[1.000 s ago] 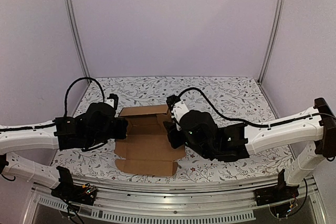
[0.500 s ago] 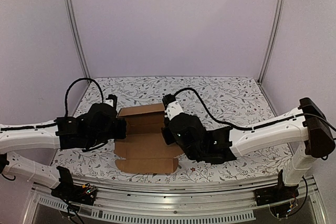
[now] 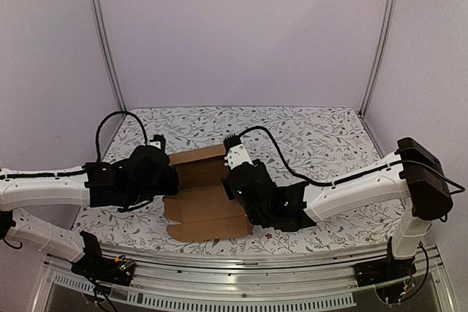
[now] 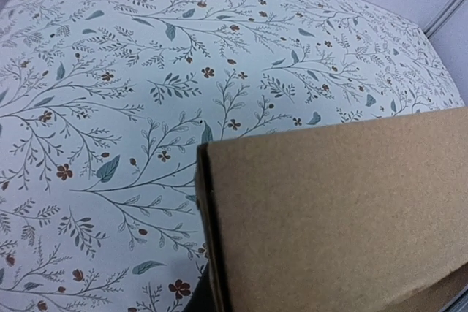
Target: Fold the paper box
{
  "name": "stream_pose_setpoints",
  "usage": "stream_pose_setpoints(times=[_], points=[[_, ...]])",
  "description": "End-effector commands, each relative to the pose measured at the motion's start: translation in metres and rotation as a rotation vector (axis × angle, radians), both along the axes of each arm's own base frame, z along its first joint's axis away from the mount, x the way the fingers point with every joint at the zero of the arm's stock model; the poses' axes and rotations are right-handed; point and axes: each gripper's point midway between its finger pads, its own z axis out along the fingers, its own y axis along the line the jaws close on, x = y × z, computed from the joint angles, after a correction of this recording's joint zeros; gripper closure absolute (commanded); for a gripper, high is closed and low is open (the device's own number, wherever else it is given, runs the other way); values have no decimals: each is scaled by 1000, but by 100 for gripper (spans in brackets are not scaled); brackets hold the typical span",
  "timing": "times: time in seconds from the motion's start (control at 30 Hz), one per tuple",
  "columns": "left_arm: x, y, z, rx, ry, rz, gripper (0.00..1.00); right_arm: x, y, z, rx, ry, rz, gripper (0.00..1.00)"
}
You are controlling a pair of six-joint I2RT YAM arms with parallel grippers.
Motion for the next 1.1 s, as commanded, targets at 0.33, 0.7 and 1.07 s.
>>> stream_pose_setpoints(times=[0.33, 0.7, 1.07], points=[[1, -32, 19, -91, 11, -88, 58, -6, 27, 17, 24, -47, 58, 100], [-19, -11, 17, -24, 55, -138, 36, 34, -5, -16, -50, 30, 73, 100], [-33, 0, 52, 0, -2, -248, 17, 48, -12, -48, -9, 193, 336, 100]])
